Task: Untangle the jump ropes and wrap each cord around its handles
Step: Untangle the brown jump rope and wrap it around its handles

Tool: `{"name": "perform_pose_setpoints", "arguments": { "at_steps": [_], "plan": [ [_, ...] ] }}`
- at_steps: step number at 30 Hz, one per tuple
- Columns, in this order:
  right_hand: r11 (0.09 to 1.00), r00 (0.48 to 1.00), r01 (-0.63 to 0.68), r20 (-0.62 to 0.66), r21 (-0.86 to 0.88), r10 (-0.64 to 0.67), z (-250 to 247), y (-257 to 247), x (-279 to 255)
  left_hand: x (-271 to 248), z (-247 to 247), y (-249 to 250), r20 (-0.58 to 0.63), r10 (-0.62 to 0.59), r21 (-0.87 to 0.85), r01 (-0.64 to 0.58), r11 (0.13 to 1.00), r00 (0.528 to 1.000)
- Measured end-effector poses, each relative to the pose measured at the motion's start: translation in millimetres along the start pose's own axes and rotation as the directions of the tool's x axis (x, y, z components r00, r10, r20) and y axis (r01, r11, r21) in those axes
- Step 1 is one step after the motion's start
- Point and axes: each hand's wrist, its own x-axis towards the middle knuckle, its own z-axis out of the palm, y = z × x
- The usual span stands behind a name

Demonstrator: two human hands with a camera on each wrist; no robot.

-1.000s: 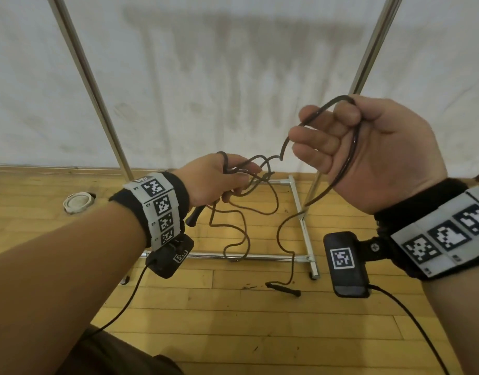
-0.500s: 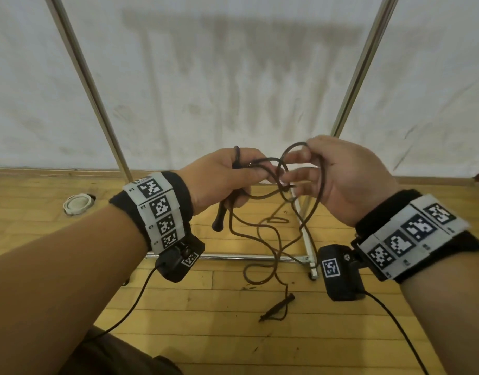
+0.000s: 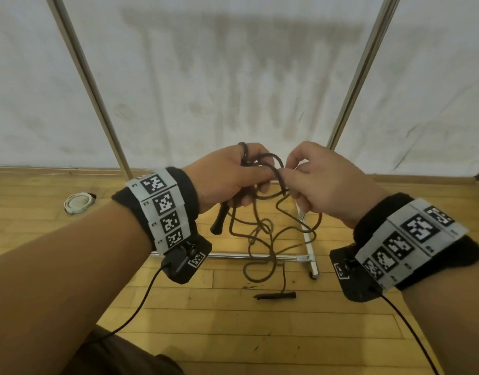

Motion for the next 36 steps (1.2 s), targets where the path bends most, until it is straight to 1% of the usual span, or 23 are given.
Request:
{"name": "perform_pose_setpoints", "arguments": {
  "at_steps": [2,4,5,7,9,10,11,12,13,15,16,18,20,22,24,26,28,30,33,34,36],
  "plan": [
    [0.985,0.998,-0.024,0.06,0.171,0.014,-5,7,0,2,-11,1,-0.128,0.008,0.001,-0.008,1.0,0.992],
    [0.97,0.99,-0.066,0.136,0.234,0.034,-14,18,2,3,-27,2,-0.25,0.037,-0.014,-0.042,0.999,0.968],
    [0.969,0.984,-0.096,0.166,0.228,0.058,-17,26,3,3,-34,2,-0.307,0.053,-0.013,-0.059,0.998,0.95],
    [0.973,0.972,-0.17,0.189,0.153,0.14,-22,43,2,3,-46,0,-0.426,0.056,-0.004,-0.064,0.998,0.903],
    [0.969,0.958,-0.245,0.161,0.026,0.238,-26,60,0,0,-57,-4,-0.523,0.03,-0.012,-0.042,0.999,0.852],
    [0.963,0.953,-0.27,0.14,-0.013,0.27,-28,67,-3,-2,-62,-6,-0.548,0.014,-0.005,-0.019,1.0,0.836],
    [0.958,0.951,-0.285,0.117,-0.012,0.285,-30,70,-4,-3,-64,-8,-0.558,0.002,0.035,0.022,0.999,0.83],
    [0.959,0.956,-0.281,0.091,0.025,0.278,-33,69,-5,-4,-66,-10,-0.553,-0.001,0.122,0.082,0.989,0.833],
    [0.966,0.969,-0.246,0.057,0.081,0.242,-36,64,-5,-5,-67,-11,-0.535,0.003,0.241,0.149,0.959,0.845],
    [0.974,0.992,-0.123,-0.003,0.193,0.125,-41,42,-4,-7,-63,-12,-0.478,0.006,0.436,0.231,0.87,0.879],
    [0.969,0.997,-0.065,-0.015,0.238,0.071,-43,30,-3,-8,-60,-11,-0.451,-0.002,0.48,0.244,0.843,0.893],
    [0.966,0.999,0.016,-0.044,0.258,-0.005,-45,9,-3,-9,-54,-9,-0.415,-0.027,0.488,0.247,0.837,0.909],
    [0.977,0.99,0.084,-0.128,0.198,-0.059,-44,-4,-4,-10,-52,-8,-0.391,-0.034,0.497,0.243,0.833,0.92],
    [0.986,0.966,0.131,-0.236,0.106,-0.103,-45,-10,-6,-8,-48,-5,-0.361,-0.051,0.522,0.247,0.817,0.931],
    [0.987,0.943,0.16,-0.292,-0.021,-0.159,-42,-14,-7,-8,-43,-3,-0.348,-0.074,0.494,0.25,0.833,0.934],
    [0.979,0.938,0.151,-0.293,-0.136,-0.185,-35,-16,-7,-7,-37,-1,-0.326,-0.091,0.419,0.23,0.878,0.941],
    [0.975,0.945,0.127,-0.276,-0.18,-0.174,-26,-18,-5,-6,-28,1,-0.285,-0.073,0.362,0.178,0.915,0.956],
    [0.97,0.956,0.089,-0.255,-0.228,-0.147,-17,-15,-3,-5,-17,6,-0.219,-0.04,0.304,0.108,0.947,0.975],
    [0.971,0.969,0.047,-0.225,-0.233,-0.101,-4,-7,3,-3,-1,9,-0.109,0.004,0.172,0.015,0.985,0.994],
    [0.978,0.974,0.036,-0.211,-0.206,-0.08,-1,-4,4,-2,2,9,-0.089,0.003,0.145,0.01,0.989,0.996],
    [0.997,0.986,-0.001,-0.165,-0.071,-0.011,3,2,7,0,5,7,-0.069,-0.027,0.138,0.037,0.99,0.997]
  ]
}}
